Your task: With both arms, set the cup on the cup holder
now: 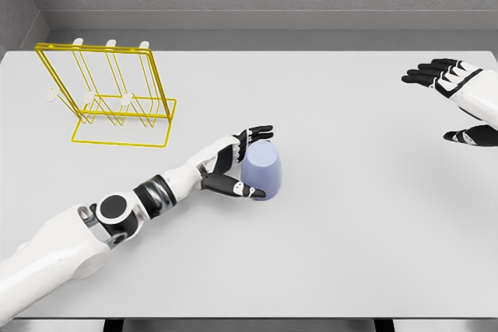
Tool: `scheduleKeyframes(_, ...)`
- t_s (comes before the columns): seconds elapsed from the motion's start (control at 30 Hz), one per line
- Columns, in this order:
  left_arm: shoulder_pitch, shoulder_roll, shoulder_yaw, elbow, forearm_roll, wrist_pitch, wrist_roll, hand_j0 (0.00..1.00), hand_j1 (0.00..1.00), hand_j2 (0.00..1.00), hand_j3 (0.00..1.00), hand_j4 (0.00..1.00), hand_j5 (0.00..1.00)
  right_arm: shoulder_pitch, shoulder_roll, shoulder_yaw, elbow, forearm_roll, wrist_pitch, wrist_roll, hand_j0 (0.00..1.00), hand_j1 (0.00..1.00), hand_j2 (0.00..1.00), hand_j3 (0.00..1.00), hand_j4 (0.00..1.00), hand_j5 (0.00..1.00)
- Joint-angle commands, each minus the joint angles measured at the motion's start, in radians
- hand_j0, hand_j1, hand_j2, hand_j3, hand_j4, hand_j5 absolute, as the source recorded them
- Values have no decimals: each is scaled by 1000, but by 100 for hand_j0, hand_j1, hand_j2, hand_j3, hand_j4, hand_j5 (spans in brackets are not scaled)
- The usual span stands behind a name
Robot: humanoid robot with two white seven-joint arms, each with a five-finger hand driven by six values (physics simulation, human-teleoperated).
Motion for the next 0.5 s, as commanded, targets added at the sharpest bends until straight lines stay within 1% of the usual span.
scheduleKeyframes(0.0,0,-2,-1,2,2,-1,0,100,100,100,100,100,100,0,-1,0,0,-7,3,0,100,100,100,100,100,100)
scheduleKeyframes(0.03,0,-2,-1,2,2,-2,0,100,100,100,100,100,100,0,-1,0,0,-7,3,0,100,100,100,100,100,100)
scheduleKeyframes(0.13,0,-8,-1,0,2,-4,0,94,94,94,94,94,94,0,-1,0,0,-7,3,0,100,100,100,100,100,100)
scheduleKeyframes(0.23,2,-14,1,2,3,-8,2,85,85,85,85,85,85,0,-1,0,0,-7,3,-2,100,100,100,100,100,100)
scheduleKeyframes(0.27,2,-14,2,0,7,-13,2,75,75,75,75,75,75,0,-1,0,0,-7,3,-2,100,100,100,100,100,100)
scheduleKeyframes(0.3,2,-14,2,0,7,-13,3,73,73,73,73,73,73,0,-1,0,0,-7,3,0,100,100,100,100,100,100)
scheduleKeyframes(0.37,3,-14,2,0,8,-14,3,65,65,65,65,65,65,0,-1,0,0,-7,3,0,100,100,100,100,100,100)
scheduleKeyframes(0.43,5,-12,2,0,10,-44,5,60,60,60,60,60,60,0,-1,0,1,-7,3,0,100,100,100,100,100,100)
scheduleKeyframes(0.47,5,-11,2,0,10,-44,5,59,59,59,59,59,59,0,-1,0,1,-7,3,0,100,100,100,100,100,100)
